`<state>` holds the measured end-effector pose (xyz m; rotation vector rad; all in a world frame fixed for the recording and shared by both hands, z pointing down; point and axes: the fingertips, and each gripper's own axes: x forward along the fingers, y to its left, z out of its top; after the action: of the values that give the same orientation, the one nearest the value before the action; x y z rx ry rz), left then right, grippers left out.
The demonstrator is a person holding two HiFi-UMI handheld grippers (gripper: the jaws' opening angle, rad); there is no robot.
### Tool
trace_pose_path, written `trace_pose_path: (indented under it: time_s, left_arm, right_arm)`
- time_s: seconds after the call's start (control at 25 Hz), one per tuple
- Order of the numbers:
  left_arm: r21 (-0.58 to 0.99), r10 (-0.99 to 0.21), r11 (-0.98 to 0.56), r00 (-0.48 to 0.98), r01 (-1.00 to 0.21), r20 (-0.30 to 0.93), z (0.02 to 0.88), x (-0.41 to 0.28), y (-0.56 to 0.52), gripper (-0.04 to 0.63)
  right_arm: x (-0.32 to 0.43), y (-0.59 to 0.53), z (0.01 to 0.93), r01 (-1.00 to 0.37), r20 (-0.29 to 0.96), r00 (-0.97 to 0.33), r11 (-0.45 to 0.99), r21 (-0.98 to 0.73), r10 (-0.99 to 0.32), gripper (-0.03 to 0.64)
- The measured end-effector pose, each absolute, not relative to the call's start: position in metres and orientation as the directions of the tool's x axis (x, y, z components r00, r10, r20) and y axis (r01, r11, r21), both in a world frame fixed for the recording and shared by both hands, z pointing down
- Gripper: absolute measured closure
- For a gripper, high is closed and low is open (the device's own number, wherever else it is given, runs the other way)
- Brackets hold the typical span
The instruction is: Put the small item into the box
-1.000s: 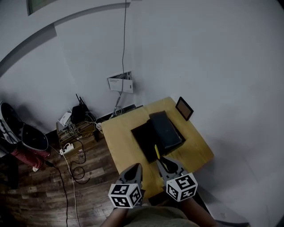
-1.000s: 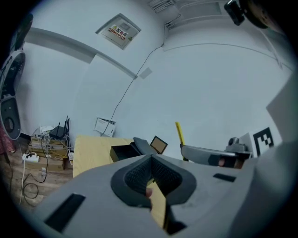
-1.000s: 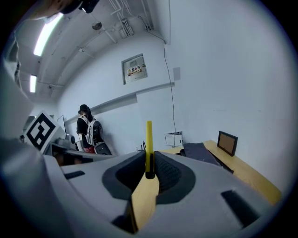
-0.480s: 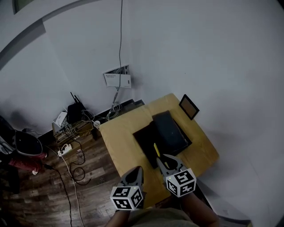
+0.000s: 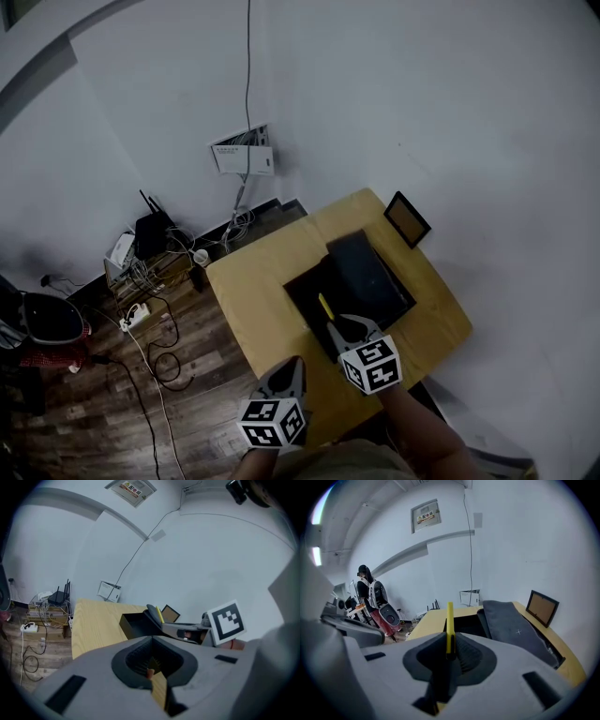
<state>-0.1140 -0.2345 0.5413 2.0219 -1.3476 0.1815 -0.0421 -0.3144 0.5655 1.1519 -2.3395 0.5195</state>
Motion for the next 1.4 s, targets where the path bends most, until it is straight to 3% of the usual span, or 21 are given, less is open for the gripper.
trace_pose_path:
  time_s: [0.88,1.4]
  left_arm:
    - [0.484,-0.724,-0.201,0.462,-0.852,0.512,0.571,-0.127,-0.252,0.592]
    - [0.483,-0.726,-0.198,0.459,-0.853,0.513,0.571,-0.129,-0.251,0.592]
  right_arm:
    - [-0.06,-0.365,0.674,-0.798,0.832,-0.383,0.597,-0.08,-0.4,0.566]
    - [-0.059,-0.367,0.686,-0.81,0.861,-0.352,0.581,-0.083,-0.367,0.566]
